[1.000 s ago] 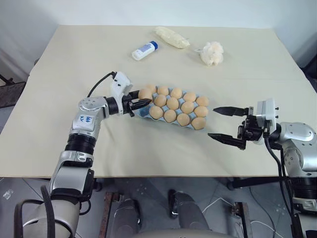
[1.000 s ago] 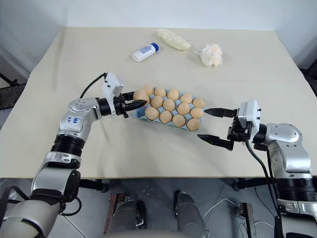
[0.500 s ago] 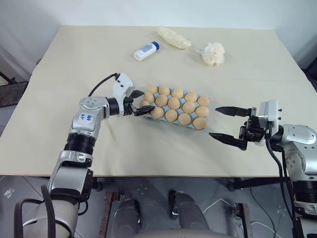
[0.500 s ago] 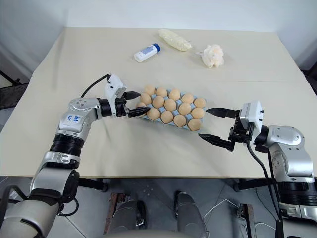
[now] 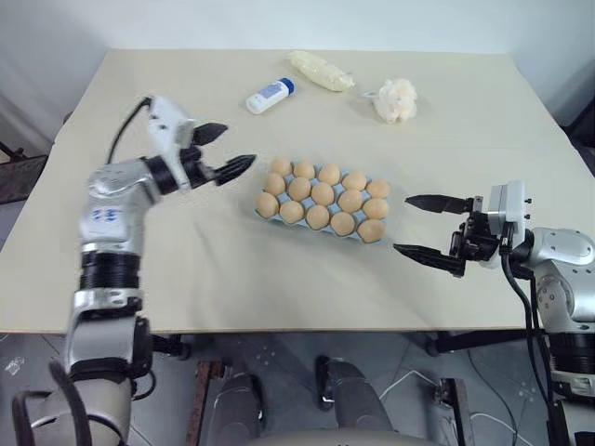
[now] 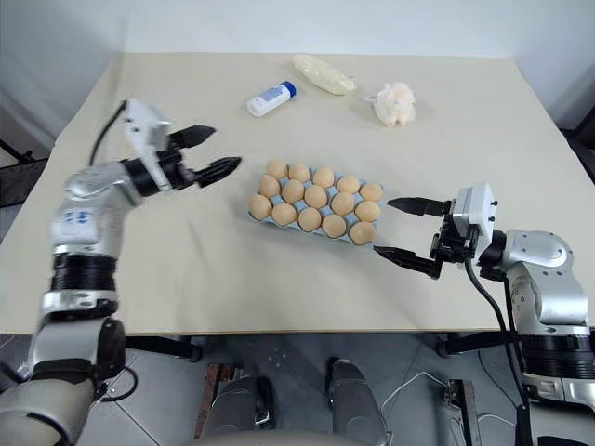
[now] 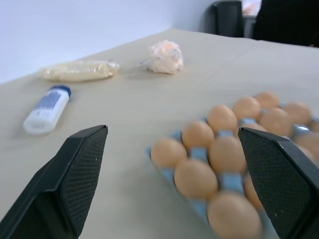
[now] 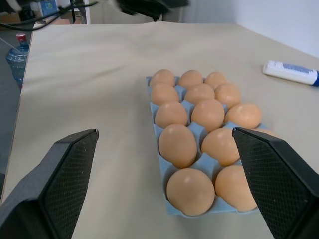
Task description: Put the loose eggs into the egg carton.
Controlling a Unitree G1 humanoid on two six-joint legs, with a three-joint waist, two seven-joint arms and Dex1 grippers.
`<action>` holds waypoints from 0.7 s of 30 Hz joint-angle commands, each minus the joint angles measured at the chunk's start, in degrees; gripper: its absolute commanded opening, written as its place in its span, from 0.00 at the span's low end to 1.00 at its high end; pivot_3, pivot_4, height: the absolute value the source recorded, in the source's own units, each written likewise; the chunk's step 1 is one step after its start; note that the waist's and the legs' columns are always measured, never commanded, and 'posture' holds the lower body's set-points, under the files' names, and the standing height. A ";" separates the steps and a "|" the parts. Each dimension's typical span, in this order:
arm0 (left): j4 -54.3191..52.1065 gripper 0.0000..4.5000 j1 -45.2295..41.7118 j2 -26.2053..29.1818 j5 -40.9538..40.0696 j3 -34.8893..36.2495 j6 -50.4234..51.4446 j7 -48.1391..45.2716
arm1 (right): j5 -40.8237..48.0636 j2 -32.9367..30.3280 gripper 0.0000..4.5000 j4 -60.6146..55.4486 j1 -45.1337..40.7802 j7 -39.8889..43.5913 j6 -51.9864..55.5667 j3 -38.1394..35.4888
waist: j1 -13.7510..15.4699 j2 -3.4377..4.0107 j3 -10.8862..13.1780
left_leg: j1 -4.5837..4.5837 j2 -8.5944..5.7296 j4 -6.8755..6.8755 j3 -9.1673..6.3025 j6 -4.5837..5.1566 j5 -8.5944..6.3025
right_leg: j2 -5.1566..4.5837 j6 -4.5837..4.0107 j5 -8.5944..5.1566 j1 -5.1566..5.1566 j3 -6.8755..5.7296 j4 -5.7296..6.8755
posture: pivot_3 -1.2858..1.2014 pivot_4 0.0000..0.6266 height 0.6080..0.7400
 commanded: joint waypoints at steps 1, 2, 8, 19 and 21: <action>0.65 1.00 3.34 4.35 -1.64 2.00 -1.09 -4.53 | 0.25 -0.95 1.00 0.76 -1.39 1.17 -1.24 -1.58 | 0.12 0.00 0.00 | -0.01 0.00 0.03 0.00 0.00 0.00 | 0.00 0.00 0.00 0.00 0.00 0.00 | 0.52 0.24 1.00; 1.47 1.00 4.90 5.63 -1.60 2.32 -1.57 -5.53 | 0.18 -0.97 1.00 1.26 -1.44 1.37 -1.21 -1.58 | 0.15 0.00 0.00 | -0.01 0.00 0.05 0.00 0.01 0.00 | -0.01 0.00 0.00 0.00 0.00 0.00 | 0.52 0.24 1.00; 3.62 1.00 10.47 8.71 -0.57 2.03 -4.45 -8.51 | -0.48 -0.50 1.00 4.02 -1.83 2.44 -1.88 -0.97 | 0.35 0.00 0.00 | -0.03 -0.04 0.07 -0.03 0.03 -0.02 | -0.12 -0.03 -0.02 0.01 -0.02 -0.02 | 0.52 0.24 1.00; 2.68 1.00 9.55 6.49 -2.30 2.55 -6.50 -6.57 | -0.39 0.32 1.00 4.99 -2.78 2.28 -2.26 -1.15 | 0.11 0.00 0.00 | -0.04 -0.02 0.04 -0.01 0.04 -0.03 | -0.10 -0.04 -0.02 -0.01 -0.02 0.00 | 0.52 0.24 1.00; 2.61 1.00 8.64 5.95 -2.83 3.05 -6.56 -5.96 | -0.21 0.35 1.00 5.07 -2.74 2.09 -2.39 -1.57 | 0.17 0.00 0.00 | -0.04 -0.02 0.05 -0.01 0.04 -0.03 | -0.10 -0.04 -0.02 -0.01 -0.03 0.01 | 0.52 0.24 1.00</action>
